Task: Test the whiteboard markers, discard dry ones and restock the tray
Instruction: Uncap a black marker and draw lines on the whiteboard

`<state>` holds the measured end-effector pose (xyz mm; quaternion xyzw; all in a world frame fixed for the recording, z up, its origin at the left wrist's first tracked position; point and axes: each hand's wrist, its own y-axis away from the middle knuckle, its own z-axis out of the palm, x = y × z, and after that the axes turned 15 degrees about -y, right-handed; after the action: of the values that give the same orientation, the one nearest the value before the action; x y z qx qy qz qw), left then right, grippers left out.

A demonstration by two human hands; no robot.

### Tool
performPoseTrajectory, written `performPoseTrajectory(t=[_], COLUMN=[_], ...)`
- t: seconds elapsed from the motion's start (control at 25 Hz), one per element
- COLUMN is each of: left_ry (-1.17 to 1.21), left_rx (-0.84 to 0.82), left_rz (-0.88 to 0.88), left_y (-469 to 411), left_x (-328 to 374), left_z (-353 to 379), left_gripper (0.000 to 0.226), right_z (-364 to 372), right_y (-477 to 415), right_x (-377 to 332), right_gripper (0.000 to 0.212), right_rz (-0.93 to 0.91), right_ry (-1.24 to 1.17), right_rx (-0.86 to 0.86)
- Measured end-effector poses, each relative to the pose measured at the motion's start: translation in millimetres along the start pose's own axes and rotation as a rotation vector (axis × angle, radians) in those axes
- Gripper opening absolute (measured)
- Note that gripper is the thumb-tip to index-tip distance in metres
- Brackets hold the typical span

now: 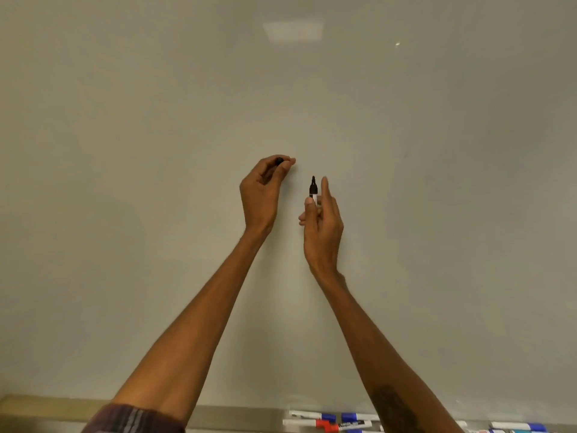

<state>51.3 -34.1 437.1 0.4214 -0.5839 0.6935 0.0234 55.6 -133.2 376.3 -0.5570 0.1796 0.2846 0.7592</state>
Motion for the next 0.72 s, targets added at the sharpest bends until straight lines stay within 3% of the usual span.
performPoseTrajectory(t=[0.2,0.4,0.72], left_ry=[-0.412,-0.39,-0.436], left_rx=[0.145,0.207,0.211], left_rz=[0.401,0.315,0.334], left_y=[-60,-87,-85], left_x=[-15,-22,-27], left_z=[-3,2,3], left_gripper=[0.04,0.049,0.053], right_z=[7,2,16], right_y=[-48,-73,-83], right_x=[-41,-58,-53], right_gripper=[0.023,0.033,0.021], right_rz=[-0.054,-0.068,-0.165], right_ry=[-0.184,-0.379,-0.295], right_rx=[0.02,-0.05,0.0])
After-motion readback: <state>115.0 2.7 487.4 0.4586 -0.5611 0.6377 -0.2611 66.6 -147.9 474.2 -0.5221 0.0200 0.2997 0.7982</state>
